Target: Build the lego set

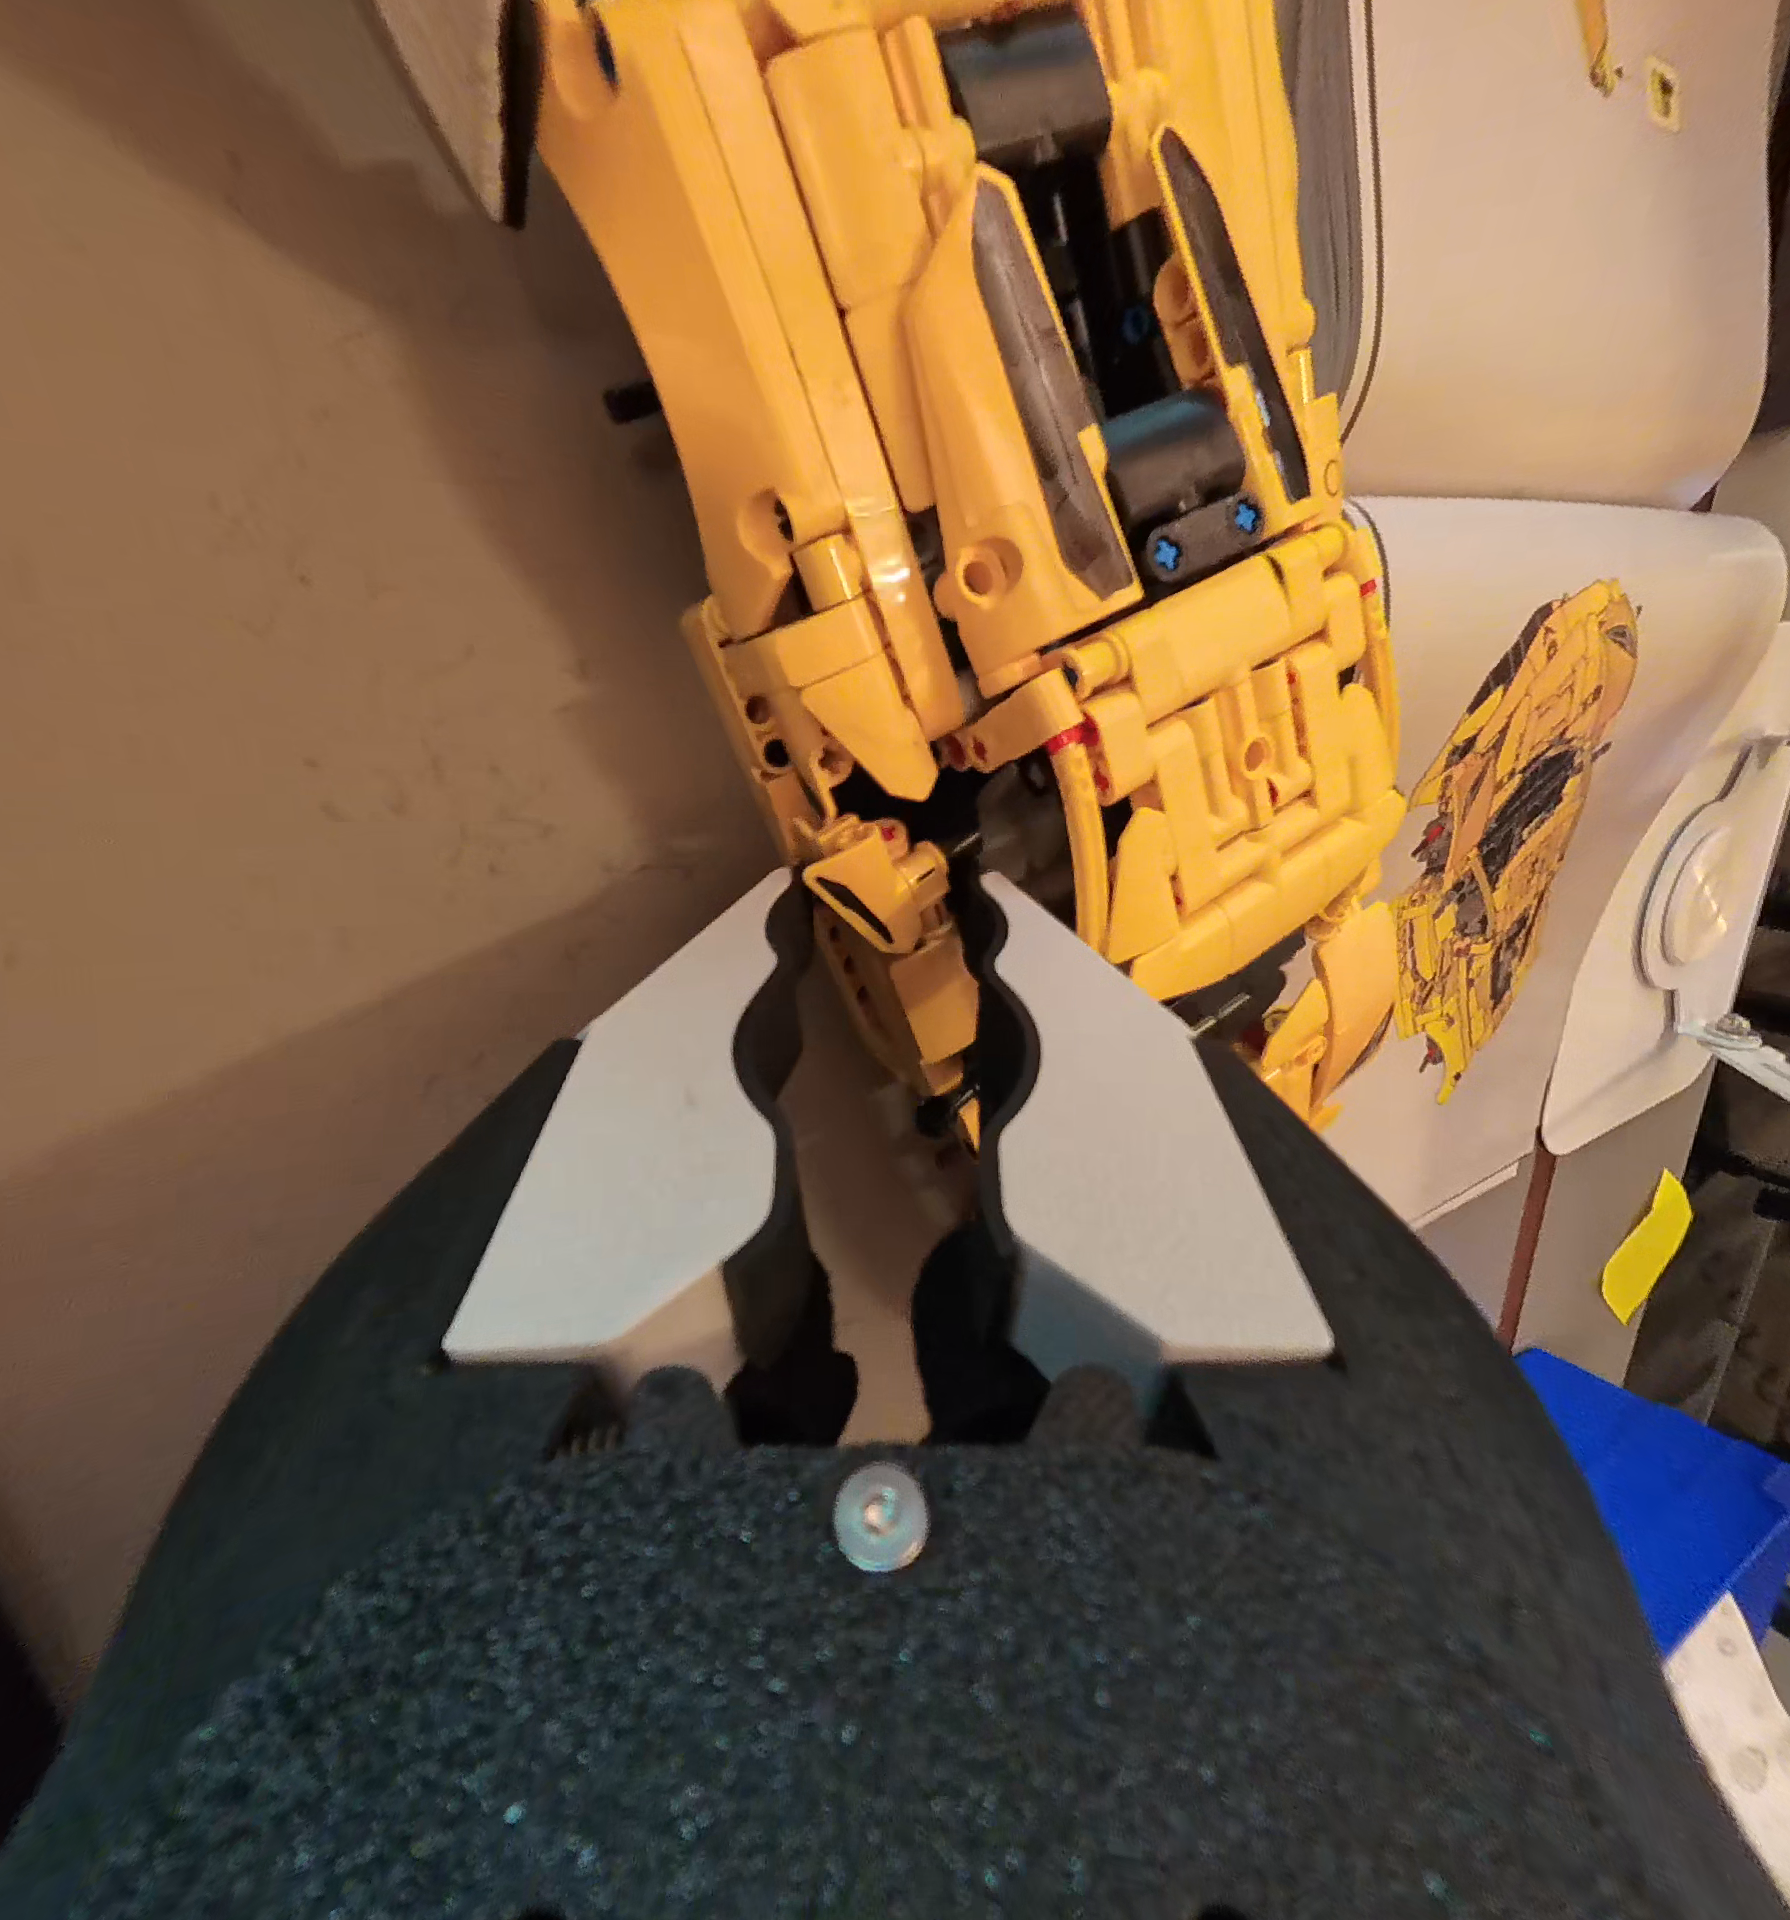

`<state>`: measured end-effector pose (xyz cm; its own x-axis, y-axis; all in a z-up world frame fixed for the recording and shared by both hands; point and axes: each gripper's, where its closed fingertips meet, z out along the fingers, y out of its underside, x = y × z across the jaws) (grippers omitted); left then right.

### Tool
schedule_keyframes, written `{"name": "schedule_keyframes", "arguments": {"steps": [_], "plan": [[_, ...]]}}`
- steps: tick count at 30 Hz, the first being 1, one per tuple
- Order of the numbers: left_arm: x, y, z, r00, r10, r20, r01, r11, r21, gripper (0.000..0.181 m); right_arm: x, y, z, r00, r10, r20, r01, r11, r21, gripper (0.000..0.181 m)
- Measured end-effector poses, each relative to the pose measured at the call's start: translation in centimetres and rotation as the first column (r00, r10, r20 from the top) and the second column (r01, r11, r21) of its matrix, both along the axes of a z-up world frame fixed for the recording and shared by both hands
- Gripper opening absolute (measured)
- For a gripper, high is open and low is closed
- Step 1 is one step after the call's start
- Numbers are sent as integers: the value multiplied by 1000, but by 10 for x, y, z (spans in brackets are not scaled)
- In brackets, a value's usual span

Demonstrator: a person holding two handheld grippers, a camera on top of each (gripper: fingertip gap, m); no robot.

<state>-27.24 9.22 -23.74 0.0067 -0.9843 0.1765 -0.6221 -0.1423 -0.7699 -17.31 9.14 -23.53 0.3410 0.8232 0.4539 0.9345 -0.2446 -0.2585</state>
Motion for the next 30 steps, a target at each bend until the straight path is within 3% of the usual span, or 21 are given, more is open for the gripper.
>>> {"name": "schedule_keyframes", "arguments": {"steps": [10,12,15,20,22,30], "plan": [[-1,-1,0,1000,8,-2,-8,1000,-23,42,-4,-3,4,985,-109,-133,119,990,71,36],[-1,-1,0,1000,9,1,-9,999,-31,42,-7,-7,15,971,-125,-204,154,980,130,37],[-1,-1,0,1000,11,5,-11,999,-42,42,-12,-8,32,954,-78,-289,158,951,265,23],[-1,-1,0,1000,11,10,-11,999,-49,42,-10,-9,12,971,-98,-219,144,968,207,37],[-2,-1,0,1000,9,11,-9,999,-49,42,-6,-3,13,977,-101,-189,148,957,249,26],[-2,-1,0,1000,6,16,-5,998,-66,42,-4,1,9,991,-44,127,13,971,239,26]]}}
